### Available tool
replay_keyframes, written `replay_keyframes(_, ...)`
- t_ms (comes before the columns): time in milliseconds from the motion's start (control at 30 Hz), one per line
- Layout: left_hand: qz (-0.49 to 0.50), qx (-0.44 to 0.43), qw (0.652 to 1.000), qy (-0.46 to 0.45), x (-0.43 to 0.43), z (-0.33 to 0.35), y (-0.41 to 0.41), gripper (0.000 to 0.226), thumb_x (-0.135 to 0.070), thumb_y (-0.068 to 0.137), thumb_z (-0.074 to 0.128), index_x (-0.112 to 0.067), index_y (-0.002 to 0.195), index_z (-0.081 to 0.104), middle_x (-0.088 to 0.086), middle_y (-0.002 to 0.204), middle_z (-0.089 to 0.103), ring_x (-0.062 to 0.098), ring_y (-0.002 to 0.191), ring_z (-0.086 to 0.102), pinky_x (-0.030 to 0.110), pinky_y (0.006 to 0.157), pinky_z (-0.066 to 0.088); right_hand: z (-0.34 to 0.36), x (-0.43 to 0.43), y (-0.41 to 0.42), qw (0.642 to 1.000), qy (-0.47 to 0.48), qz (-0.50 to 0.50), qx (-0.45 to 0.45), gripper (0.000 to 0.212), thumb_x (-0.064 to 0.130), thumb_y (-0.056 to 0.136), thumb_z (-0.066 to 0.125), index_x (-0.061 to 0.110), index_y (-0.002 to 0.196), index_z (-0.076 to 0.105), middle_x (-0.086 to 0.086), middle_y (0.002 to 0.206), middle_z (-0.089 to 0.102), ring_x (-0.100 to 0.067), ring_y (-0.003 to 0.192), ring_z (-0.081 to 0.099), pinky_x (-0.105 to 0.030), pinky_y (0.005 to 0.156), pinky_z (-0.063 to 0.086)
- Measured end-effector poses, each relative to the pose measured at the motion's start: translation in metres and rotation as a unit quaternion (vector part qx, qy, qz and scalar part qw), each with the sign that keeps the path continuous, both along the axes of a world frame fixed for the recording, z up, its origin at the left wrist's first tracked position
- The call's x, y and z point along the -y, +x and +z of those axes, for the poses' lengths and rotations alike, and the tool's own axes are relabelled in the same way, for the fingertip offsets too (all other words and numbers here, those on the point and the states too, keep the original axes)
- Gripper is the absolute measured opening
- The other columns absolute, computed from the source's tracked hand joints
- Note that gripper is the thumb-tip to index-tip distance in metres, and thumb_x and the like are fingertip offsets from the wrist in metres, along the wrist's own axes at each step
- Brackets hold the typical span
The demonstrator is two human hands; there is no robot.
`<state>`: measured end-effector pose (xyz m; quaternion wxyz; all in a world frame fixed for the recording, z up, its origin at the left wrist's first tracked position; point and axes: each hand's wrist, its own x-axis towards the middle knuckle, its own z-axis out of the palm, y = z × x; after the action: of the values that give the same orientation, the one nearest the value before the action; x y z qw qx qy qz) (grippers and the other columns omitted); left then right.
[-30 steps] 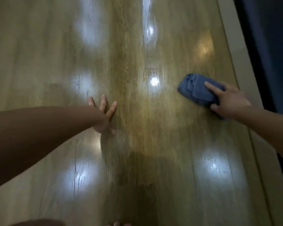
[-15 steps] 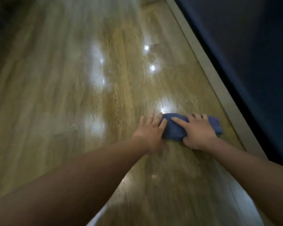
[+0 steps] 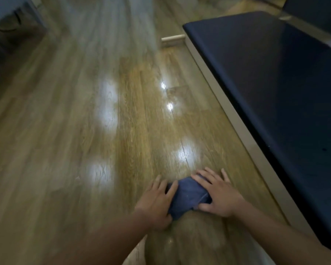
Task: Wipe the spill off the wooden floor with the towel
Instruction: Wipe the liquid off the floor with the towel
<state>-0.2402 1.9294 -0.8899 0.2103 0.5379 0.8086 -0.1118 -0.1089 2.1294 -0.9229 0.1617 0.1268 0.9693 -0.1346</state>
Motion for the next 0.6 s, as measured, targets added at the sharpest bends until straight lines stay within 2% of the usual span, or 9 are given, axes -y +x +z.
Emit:
replay_keyframes(67,0.000,0.021,1.000,0.023,-0.001,-0.016,0.009,0.097,-0.055,0.087,0.045,-0.018,0.155,-0.014,0.010,0.163,-0.001,0.033,0.151,-0.007,0.049,0.122,0.000,-0.012,0.010,0.004,0.999,0.006,-0.009,-0.032,0.096,0.079,0.079,0.038,0.036,0.158,0.004,0.009,0.166,0.004,-0.016,0.152,-0.014,-0.055,0.120,-0.012)
replay_keyframes(100,0.002,0.020,0.999,0.041,0.002,-0.024,0.011,0.098,-0.058,0.086,0.044,-0.017,0.155,-0.013,0.010,0.163,0.000,0.032,0.151,-0.004,0.049,0.122,0.000,-0.018,0.019,0.006,0.998,0.008,-0.021,-0.057,0.096,0.076,0.079,0.039,0.032,0.158,0.009,0.005,0.166,0.010,-0.019,0.153,-0.010,-0.054,0.121,-0.010)
replay_keyframes(200,0.016,0.015,0.994,0.111,0.025,-0.036,0.014,0.095,-0.060,0.082,0.049,-0.014,0.155,0.008,0.012,0.155,0.027,0.033,0.143,0.026,0.049,0.120,0.018,-0.027,0.050,0.012,0.992,0.017,-0.053,-0.112,0.093,0.071,0.079,0.044,0.023,0.156,0.025,-0.004,0.160,0.029,-0.030,0.152,0.013,-0.053,0.123,0.004)
replay_keyframes(267,0.037,0.040,0.988,0.144,0.061,-0.041,0.019,0.091,-0.058,0.079,0.054,-0.013,0.153,0.024,0.012,0.151,0.038,0.033,0.137,0.037,0.050,0.116,0.028,-0.029,0.083,0.020,0.992,0.005,-0.049,-0.116,0.091,0.069,0.080,0.047,0.026,0.156,0.023,-0.005,0.158,0.031,-0.034,0.149,0.019,-0.054,0.122,0.005)
replay_keyframes(300,0.055,0.053,0.986,0.151,0.088,-0.044,0.027,0.091,-0.056,0.077,0.057,-0.012,0.151,0.029,0.013,0.149,0.040,0.033,0.135,0.040,0.050,0.113,0.031,-0.030,0.104,0.027,0.993,-0.014,-0.029,-0.118,0.091,0.067,0.079,0.050,0.029,0.156,0.021,-0.006,0.158,0.031,-0.036,0.148,0.022,-0.056,0.122,0.006)
replay_keyframes(367,0.091,0.055,0.978,0.179,0.147,-0.047,0.055,0.083,-0.052,0.076,0.058,-0.010,0.146,0.038,0.017,0.144,0.049,0.034,0.130,0.045,0.048,0.106,0.035,-0.032,0.148,0.043,0.987,-0.042,0.067,-0.137,0.095,0.062,0.071,0.057,0.037,0.156,0.023,-0.008,0.155,0.036,-0.040,0.143,0.032,-0.064,0.117,0.018)
replay_keyframes(467,0.096,0.038,0.980,0.171,0.209,-0.051,0.089,0.058,-0.041,0.088,0.044,-0.009,0.136,0.046,0.019,0.137,0.054,0.032,0.125,0.051,0.042,0.101,0.037,-0.032,0.172,0.051,0.959,-0.022,0.250,-0.129,0.093,0.062,0.068,0.059,0.044,0.153,0.027,-0.010,0.149,0.046,-0.038,0.133,0.046,-0.071,0.105,0.034)
replay_keyframes(533,0.075,0.045,0.984,0.154,0.211,-0.054,0.080,0.067,-0.043,0.086,0.048,-0.007,0.141,0.041,0.020,0.142,0.050,0.034,0.129,0.049,0.043,0.104,0.035,-0.032,0.154,0.029,0.942,-0.020,0.303,-0.141,0.083,0.064,0.077,0.057,0.044,0.153,0.029,-0.010,0.148,0.047,-0.035,0.134,0.045,-0.071,0.106,0.031)
replay_keyframes(600,0.058,0.041,0.988,0.135,0.190,-0.050,0.054,0.081,-0.048,0.086,0.048,-0.006,0.150,0.024,0.022,0.150,0.038,0.041,0.138,0.039,0.050,0.112,0.027,-0.032,0.128,-0.004,0.942,-0.007,0.304,-0.144,0.078,0.065,0.081,0.052,0.044,0.153,0.028,-0.010,0.154,0.040,-0.035,0.143,0.034,-0.071,0.111,0.024)
